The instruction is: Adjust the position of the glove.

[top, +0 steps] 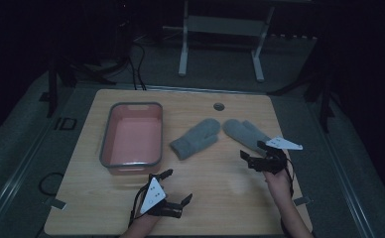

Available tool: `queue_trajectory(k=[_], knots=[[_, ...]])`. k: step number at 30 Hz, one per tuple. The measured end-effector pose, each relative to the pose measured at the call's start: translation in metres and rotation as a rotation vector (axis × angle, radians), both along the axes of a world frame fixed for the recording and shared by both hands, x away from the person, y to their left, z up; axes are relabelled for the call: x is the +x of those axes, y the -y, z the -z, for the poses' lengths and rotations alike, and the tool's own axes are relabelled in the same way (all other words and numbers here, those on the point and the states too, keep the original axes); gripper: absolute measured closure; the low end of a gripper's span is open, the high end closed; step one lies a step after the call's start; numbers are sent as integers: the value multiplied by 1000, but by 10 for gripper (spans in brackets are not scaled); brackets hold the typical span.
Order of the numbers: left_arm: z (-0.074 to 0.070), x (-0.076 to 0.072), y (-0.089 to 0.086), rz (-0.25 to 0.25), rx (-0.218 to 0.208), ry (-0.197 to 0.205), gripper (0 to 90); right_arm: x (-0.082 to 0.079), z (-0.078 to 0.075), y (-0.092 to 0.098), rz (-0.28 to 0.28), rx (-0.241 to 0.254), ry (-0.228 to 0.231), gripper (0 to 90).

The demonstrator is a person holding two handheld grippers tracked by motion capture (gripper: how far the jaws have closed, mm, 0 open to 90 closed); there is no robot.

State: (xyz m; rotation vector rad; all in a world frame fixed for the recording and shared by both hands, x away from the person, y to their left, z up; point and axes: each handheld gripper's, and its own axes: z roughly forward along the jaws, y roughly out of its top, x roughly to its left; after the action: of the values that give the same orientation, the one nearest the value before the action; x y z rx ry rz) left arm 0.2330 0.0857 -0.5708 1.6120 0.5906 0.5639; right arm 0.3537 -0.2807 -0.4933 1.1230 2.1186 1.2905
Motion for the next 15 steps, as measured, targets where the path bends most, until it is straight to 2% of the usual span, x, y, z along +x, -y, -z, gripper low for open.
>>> queue_trajectory(k=[2,4,8,10,12,15], knots=[[0,0,0,1,1,-1,3,5,-1,-7,-23,-12,-5,137],[0,0,0,1,-1,-3,3,10,-2,-14,-58,6,-18,134],[0,0,0,1,-2,-7,3,18,-4,-30,-104,9,6,137],[0,0,0,2,-2,-5,3,22,-6,-37,-101,3,10,139],[0,0,0,2,-1,-5,3,27,-7,-44,-106,24,13,139],[0,0,0,3,-2,-4,3,36,-10,-54,-111,15,8,138]])
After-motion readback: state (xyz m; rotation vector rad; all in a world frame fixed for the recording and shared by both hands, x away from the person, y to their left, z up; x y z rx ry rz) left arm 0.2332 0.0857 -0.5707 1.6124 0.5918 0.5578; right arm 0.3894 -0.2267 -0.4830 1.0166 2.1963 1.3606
